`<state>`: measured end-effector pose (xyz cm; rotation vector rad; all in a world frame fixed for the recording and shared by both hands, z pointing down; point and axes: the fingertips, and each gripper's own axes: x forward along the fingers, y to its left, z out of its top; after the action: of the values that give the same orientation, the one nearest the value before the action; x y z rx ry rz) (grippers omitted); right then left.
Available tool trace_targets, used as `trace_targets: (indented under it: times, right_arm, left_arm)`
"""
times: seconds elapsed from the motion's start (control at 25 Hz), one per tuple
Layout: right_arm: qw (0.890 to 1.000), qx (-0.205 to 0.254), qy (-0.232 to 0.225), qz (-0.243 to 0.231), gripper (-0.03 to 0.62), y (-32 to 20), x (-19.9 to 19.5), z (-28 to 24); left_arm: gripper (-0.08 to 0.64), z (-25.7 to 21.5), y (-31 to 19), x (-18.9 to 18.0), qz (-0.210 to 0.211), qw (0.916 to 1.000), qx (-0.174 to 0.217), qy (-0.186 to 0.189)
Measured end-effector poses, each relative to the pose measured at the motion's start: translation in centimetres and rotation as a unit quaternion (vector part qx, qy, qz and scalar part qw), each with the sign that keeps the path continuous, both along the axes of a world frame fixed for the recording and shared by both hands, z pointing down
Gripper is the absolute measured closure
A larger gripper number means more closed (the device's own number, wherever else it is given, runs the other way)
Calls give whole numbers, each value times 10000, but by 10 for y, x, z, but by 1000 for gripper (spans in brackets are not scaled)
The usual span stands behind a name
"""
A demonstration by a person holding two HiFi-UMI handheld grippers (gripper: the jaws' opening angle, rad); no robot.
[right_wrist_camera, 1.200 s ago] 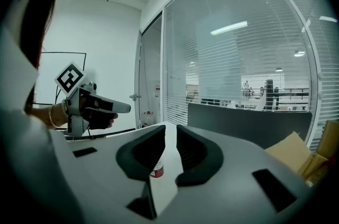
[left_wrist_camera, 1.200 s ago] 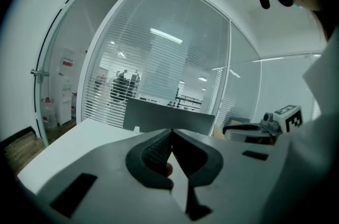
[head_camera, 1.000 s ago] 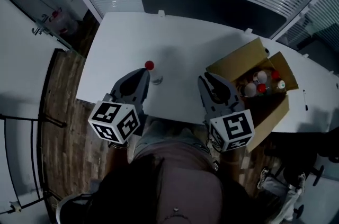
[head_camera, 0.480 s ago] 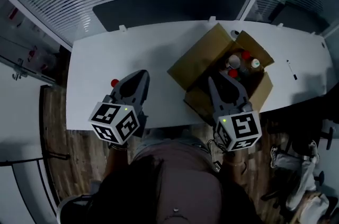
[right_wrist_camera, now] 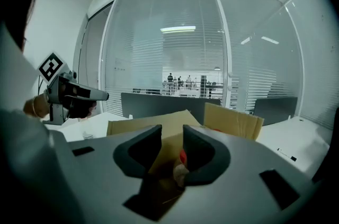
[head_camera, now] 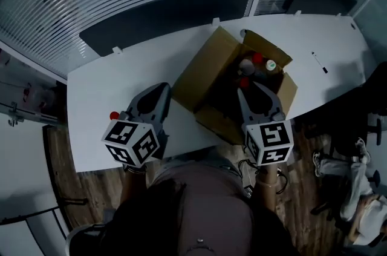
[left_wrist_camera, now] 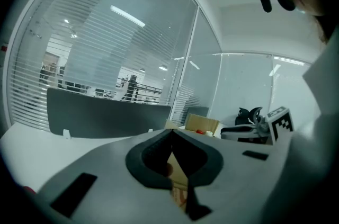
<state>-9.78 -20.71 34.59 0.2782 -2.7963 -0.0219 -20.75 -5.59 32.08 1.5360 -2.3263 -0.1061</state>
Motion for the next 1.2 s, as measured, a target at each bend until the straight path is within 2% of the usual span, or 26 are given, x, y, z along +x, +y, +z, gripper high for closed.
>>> trace_targets:
  times: [0.52,0.96,1.2]
  right_arm:
    - [9963,-232,778,272,400,-30,-15,51]
    - [9884,-340,1424,405,388,-39,-28,83]
    - [9835,-181,1699,590,393,-44,-27,92]
  left_arm:
    - [551,4,-30,-12,268,9996,-117,-9]
    - [551,14,-31,-31,223,9993,-295,85]
    - [551,16,-35,-32,286,9992,-268,127]
